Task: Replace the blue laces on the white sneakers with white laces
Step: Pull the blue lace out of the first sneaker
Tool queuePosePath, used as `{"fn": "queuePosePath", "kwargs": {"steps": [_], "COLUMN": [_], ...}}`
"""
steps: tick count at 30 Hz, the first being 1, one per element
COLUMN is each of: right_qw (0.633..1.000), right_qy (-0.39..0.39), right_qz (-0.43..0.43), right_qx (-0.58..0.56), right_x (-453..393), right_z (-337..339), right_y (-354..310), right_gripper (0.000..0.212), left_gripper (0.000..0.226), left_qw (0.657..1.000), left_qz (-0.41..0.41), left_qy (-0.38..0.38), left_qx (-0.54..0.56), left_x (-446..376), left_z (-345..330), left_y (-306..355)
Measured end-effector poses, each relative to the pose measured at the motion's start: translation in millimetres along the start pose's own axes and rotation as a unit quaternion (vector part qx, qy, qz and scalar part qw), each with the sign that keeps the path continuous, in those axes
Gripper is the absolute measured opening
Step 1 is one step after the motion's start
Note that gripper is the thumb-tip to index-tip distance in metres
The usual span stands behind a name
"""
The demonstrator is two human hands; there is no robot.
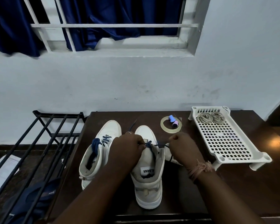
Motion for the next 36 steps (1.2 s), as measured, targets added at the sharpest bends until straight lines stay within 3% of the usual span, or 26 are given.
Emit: {"fn": "queuePosePath", "kwargs": {"steps": [2, 5, 9, 17, 20, 22, 25, 30, 34, 36], "right_qw": [0.999, 0.992, 0.992, 0.988, 0.987, 0.996, 0.995, 0.986, 0.991, 0.991], "right_qy": [0.010, -0.008, 0.003, 0.051, 0.123, 0.090, 0.012, 0.081, 0.065, 0.067], "right_qz": [-0.029, -0.044, -0.075, -0.140, -0.083, -0.016, 0.002, 0.072, 0.075, 0.072], "right_qx": [0.045, 0.121, 0.101, 0.044, 0.068, 0.005, -0.104, -0.130, -0.093, -0.091], "right_x": [-1.6, 1.3, -1.5, 5.2, 19.5, 27.9, 33.6, 40.5, 41.3, 39.3], "right_z": [3.4, -1.7, -1.9, -0.2, 8.0, 3.7, -10.5, -4.1, -14.1, -17.8], "right_y": [14.7, 27.4, 35.8, 32.9, 4.2, -18.1, -31.6, -37.4, -40.9, -40.6], "right_gripper": [0.011, 0.026, 0.035, 0.033, 0.040, 0.041, 0.030, 0.016, 0.003, 0.008], "left_gripper": [0.016, 0.013, 0.014, 0.012, 0.012, 0.014, 0.012, 0.009, 0.010, 0.007], "left_qw": [1.000, 1.000, 0.999, 0.998, 0.995, 0.988, 0.956, 0.861, 0.801, 0.772], "left_qz": [0.001, -0.005, 0.000, 0.017, 0.051, 0.091, 0.146, 0.146, 0.126, 0.124], "left_qy": [0.007, 0.014, 0.028, 0.035, 0.023, 0.019, 0.022, 0.069, 0.080, 0.117], "left_qx": [0.006, 0.013, 0.015, 0.041, 0.084, 0.123, 0.253, 0.483, 0.580, 0.612], "left_x": [0.5, 1.0, 2.1, 2.0, 0.2, -1.7, -4.0, -7.2, -8.1, -10.7], "left_z": [0.1, -0.7, -0.7, 0.4, -0.8, -0.1, 2.9, 18.0, 24.8, 33.2], "left_y": [-0.3, 0.8, 2.7, 5.9, 0.4, -3.0, -1.0, 13.2, 21.3, 19.1]}}
Point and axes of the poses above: each hand's wrist, its own x-axis away from the middle knuckle, its own z-axis out of the back of the hand, y = z × x, the point moved 3 cm from there along -x, towards the middle knuckle, and after that the axes turned 8 degrees about -z, right-handed, at the moved point
